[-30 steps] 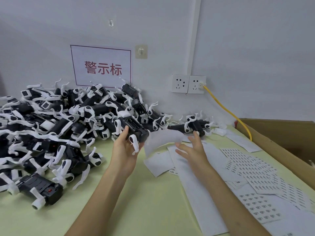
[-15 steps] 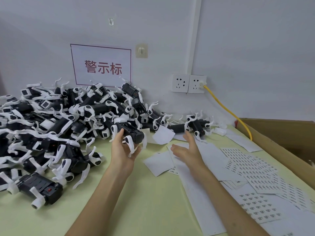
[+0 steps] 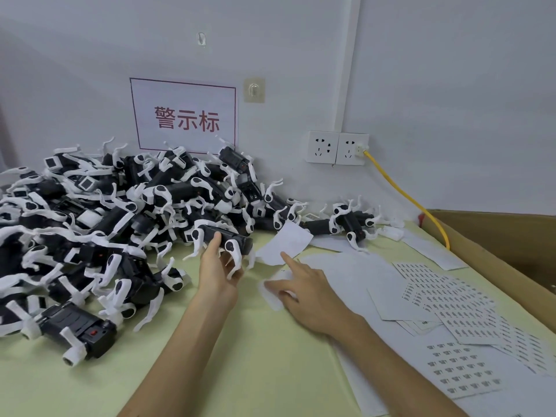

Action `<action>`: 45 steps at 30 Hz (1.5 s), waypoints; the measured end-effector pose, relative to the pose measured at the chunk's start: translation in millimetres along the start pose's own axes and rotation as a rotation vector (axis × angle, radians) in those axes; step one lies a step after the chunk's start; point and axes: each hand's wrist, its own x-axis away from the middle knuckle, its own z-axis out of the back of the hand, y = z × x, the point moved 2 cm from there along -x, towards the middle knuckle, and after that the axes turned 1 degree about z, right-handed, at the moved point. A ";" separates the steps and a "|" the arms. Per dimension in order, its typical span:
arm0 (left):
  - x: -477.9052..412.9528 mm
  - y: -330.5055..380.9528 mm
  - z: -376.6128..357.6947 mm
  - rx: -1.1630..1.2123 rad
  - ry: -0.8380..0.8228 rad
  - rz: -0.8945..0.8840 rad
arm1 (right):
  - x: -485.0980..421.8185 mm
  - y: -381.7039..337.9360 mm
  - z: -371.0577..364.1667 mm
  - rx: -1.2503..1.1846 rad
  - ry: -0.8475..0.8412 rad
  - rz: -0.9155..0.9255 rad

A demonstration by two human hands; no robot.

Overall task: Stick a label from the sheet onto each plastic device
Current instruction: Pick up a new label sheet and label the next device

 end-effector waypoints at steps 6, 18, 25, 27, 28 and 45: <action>1.3 2.8 0.3 -0.022 -0.042 -0.036 | -28.5 -16.9 -9.6 0.086 -0.095 0.019; -0.9 2.3 -2.3 -0.187 -0.059 -0.249 | -20.5 13.3 81.5 -1.052 0.766 -0.259; 5.5 -5.3 -10.2 -0.294 -0.180 -0.196 | -3.8 26.5 83.4 -1.746 0.577 -0.349; 9.0 -7.8 -13.6 -0.279 -0.264 -0.128 | -3.3 25.6 76.8 -1.815 0.523 -0.381; 11.7 -8.9 -15.0 -0.267 -0.298 -0.107 | -3.1 24.7 74.6 -1.854 0.488 -0.383; 26.7 -21.8 -19.7 -0.302 -0.409 0.120 | 1.6 23.6 63.1 -0.990 0.766 -0.358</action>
